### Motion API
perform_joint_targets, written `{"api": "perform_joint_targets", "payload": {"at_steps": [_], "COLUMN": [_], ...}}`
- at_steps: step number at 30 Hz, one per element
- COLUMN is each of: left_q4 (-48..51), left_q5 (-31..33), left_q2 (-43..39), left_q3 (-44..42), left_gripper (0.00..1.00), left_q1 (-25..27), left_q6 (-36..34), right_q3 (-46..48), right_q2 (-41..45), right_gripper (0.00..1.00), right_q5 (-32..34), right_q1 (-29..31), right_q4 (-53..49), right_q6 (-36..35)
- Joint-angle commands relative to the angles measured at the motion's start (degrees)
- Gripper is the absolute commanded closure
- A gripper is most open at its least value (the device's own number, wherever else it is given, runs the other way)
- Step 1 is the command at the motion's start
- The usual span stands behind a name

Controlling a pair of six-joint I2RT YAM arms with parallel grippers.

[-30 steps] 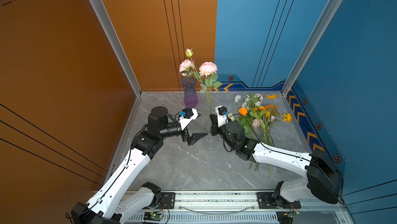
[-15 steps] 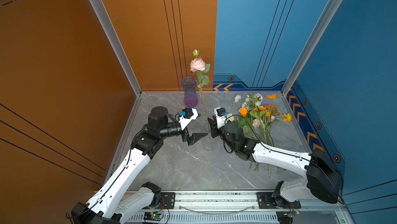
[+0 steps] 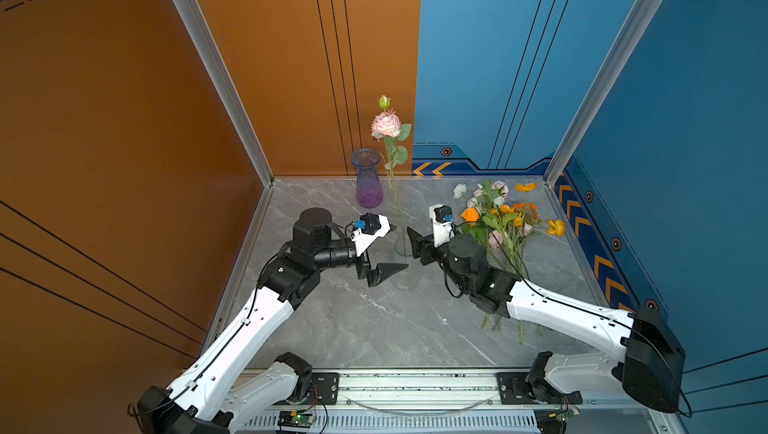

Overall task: Arrange the flowers into the vase
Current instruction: 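Open the right gripper and move it back to the flower pile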

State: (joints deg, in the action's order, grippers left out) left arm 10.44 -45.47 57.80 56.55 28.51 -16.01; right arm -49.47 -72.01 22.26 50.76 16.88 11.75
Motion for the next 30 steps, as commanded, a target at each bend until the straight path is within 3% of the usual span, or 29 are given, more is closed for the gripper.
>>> {"api": "perform_joint_targets", "payload": {"at_steps": [1,6,8,13,16,18,23,26,30], "left_q4": [-0.15,-0.15,-0.15,-3.66,-3.93,-4.00,-4.06,-4.06,-4.06], "left_q5": [1.79,6.03,8.74,17.11,17.61,17.72,18.68,18.44,18.13], "left_q2": [1.03,2.57,3.27,5.61,6.60,6.62,6.62,6.95,7.23], "left_q3": [-0.94,-1.73,-1.92,-3.15,-2.95,-2.98,-3.53,-3.63,-3.64], "left_gripper": [0.02,0.02,0.02,0.02,0.02,0.02,0.02,0.02,0.02], "left_q1": [2.72,8.29,10.96,16.86,18.18,18.49,18.83,18.88,18.88], "left_q6": [-0.31,-1.38,-1.49,0.91,1.36,1.31,0.56,0.51,0.45], "right_q3": [1.66,1.72,1.84,2.78,2.91,2.50,1.59,0.53,0.81], "right_q2": [5.71,13.72,15.99,15.92,10.27,6.39,-0.53,-4.81,-6.67], "right_gripper": [0.22,0.31,0.36,0.38,0.45,0.52,0.56,0.65,0.65], "right_q5": [4.15,10.17,10.45,-0.63,-6.39,-7.36,-10.91,-11.77,-13.57], "right_q1": [-2.23,-10.08,-17.16,-34.64,-42.13,-44.16,-44.87,-45.04,-44.97], "right_q4": [-9.55,-29.68,-38.32,-51.24,-53.99,-54.81,-53.14,-52.59,-50.66], "right_q6": [2.71,11.73,15.26,17.68,15.74,14.38,12.00,11.19,11.43]}}
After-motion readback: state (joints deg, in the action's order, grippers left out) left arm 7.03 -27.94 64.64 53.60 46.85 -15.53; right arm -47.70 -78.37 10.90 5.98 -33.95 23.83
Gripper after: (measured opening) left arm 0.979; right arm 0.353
